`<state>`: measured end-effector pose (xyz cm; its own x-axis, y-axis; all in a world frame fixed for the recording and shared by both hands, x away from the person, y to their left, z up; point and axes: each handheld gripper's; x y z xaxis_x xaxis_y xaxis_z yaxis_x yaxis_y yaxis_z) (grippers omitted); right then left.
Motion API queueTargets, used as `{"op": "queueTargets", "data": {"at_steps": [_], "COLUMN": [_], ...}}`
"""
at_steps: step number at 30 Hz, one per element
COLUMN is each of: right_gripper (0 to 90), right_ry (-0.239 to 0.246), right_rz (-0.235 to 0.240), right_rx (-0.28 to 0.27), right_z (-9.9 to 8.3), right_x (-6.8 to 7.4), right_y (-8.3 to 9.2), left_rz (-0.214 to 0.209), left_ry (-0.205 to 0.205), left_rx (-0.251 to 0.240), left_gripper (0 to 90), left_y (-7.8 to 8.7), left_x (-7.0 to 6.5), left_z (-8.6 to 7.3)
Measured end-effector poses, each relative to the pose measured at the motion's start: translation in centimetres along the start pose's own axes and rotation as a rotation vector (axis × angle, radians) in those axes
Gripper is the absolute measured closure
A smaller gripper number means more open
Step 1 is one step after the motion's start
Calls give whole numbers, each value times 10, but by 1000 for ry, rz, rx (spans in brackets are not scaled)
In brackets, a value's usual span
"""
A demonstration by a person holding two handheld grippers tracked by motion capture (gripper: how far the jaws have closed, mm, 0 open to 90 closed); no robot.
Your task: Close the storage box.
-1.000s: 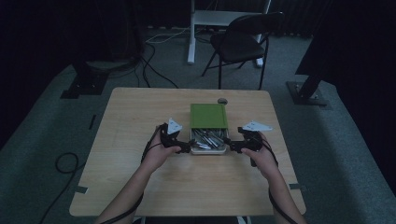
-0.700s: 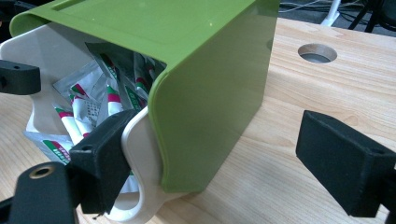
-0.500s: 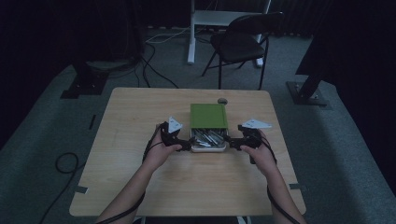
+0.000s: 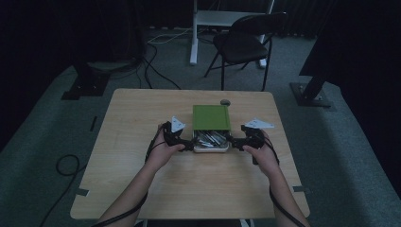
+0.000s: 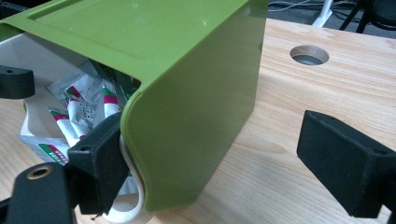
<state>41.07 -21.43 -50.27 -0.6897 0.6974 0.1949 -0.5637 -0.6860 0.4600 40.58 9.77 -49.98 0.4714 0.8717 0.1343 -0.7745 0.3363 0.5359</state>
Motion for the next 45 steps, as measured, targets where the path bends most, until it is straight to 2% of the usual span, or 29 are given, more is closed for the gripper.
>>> {"op": "queueTargets", "data": {"at_steps": [9, 10, 12, 15, 17, 18, 19, 25, 28, 32, 34, 38, 41, 43, 45], "right_gripper": [113, 114, 115, 114, 114, 115, 115, 116, 116, 115, 116, 116, 116, 116, 116], "right_ry": [-7, -8, -2, -6, -9, -12, -14, -25, -21, -17, -16, 0, 8, 7, 10], "right_rz": [-32, -32, -29, -26, -30, -29, -27, -18, -10, 6, 6, -2, -2, -5, -12], "right_rx": [-2, -2, -7, -11, -14, -16, -18, -38, -56, -65, -65, -54, -54, -55, -55], "right_z": [2, 2, 2, 1, 1, 1, 1, 3, 2, 0, -1, -2, -5, -7, -9], "right_x": [0, -1, -1, -1, -1, -1, 0, 4, 6, 7, 7, 8, 10, 11, 11], "right_y": [-3, -3, -3, -4, -4, -4, -4, -4, -2, 3, 4, 10, 16, 19, 21], "left_rz": [12, 10, 11, 11, 17, 18, 12, -13, -20, -18, -19, -14, 3, 15, 20], "left_ry": [-1, 7, -3, 14, -4, 0, 13, 18, 19, 41, 34, 52, 56, 37, 47], "left_rx": [3, 11, 10, 22, 12, 15, 16, -13, -16, -14, -10, -2, -4, 0, 10], "left_gripper": [15, 15, 15, 15, 15, 16, 16, 16, 15, 15, 15, 15, 15, 15, 16], "left_y": [-3, -3, -4, -4, -4, -4, -2, 8, 9, 10, 10, 12, 16, 18, 19], "left_x": [1, 2, 1, 2, 0, 0, 0, -7, -8, -6, -6, -3, 0, 1, 3], "left_z": [2, 3, 3, 3, 4, 4, 5, 11, 11, 7, 6, 2, -1, -3, -4]}}
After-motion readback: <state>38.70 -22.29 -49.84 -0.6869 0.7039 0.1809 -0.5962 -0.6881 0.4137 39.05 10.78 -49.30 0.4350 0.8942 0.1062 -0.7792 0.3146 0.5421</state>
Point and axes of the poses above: each handheld gripper's, and its own axes: y roughly backward along the jaws, z roughly out of its top, x roughly to its left, and after that the axes turned 10 degrees about z, right-handed
